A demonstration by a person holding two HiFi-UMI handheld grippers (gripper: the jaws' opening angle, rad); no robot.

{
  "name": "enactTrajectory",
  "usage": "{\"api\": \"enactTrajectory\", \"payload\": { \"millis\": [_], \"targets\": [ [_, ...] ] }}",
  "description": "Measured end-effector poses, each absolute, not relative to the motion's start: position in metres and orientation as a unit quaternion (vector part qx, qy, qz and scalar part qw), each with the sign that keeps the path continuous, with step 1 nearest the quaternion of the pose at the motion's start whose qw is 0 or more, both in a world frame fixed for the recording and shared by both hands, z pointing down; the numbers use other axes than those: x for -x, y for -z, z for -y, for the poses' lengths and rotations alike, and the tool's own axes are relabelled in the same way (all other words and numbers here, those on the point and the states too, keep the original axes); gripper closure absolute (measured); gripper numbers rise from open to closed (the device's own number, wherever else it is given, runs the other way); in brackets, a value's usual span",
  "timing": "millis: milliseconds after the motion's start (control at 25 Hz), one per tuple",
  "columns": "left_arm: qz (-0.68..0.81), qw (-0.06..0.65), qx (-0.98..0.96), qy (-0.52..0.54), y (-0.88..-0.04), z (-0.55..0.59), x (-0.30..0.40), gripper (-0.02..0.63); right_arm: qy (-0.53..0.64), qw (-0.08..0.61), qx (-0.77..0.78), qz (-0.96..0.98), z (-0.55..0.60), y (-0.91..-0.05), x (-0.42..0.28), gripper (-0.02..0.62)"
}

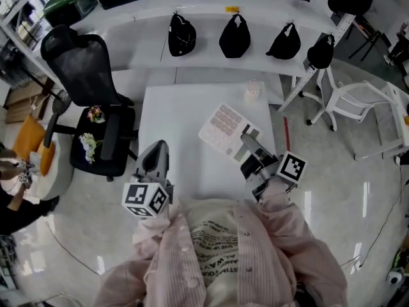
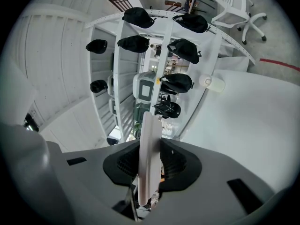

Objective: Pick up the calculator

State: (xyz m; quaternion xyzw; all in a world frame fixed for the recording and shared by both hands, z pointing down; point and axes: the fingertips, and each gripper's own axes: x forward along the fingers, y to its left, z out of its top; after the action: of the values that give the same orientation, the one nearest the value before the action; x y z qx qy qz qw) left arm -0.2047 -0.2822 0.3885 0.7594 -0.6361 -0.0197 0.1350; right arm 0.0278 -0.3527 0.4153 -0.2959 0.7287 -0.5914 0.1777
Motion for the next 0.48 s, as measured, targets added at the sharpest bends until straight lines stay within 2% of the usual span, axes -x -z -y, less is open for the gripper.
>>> {"api": "enactTrajectory", "payload": {
  "millis": [480],
  "targets": [
    [0.634,0.126,-0.763,0.011,-0.3941,0.2769,0.2071,0.605,0.594,0.177,0.294,-0.728,0.3464,-0.4182,-0.0187,0.509]
  ]
}}
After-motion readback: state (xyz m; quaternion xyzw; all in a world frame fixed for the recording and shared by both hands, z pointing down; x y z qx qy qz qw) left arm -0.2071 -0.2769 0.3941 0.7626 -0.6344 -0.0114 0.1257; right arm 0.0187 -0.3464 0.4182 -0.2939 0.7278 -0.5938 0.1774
